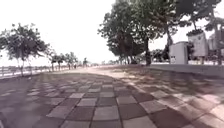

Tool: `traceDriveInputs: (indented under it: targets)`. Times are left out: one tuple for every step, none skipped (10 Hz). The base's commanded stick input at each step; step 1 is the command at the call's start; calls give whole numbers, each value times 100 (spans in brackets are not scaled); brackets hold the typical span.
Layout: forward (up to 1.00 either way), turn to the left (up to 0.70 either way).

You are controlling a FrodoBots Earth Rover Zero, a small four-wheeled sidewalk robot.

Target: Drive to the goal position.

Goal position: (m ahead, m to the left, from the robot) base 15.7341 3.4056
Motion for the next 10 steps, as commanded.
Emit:
traceDriveInputs:
  targets:
    - [85,0]
    - [85,0]
    - [85,0]
    - [85,0]
    - [85,0]
    - [85,0]
    - [85,0]
    - [85,0]
    - [85,0]
    - [85,0]
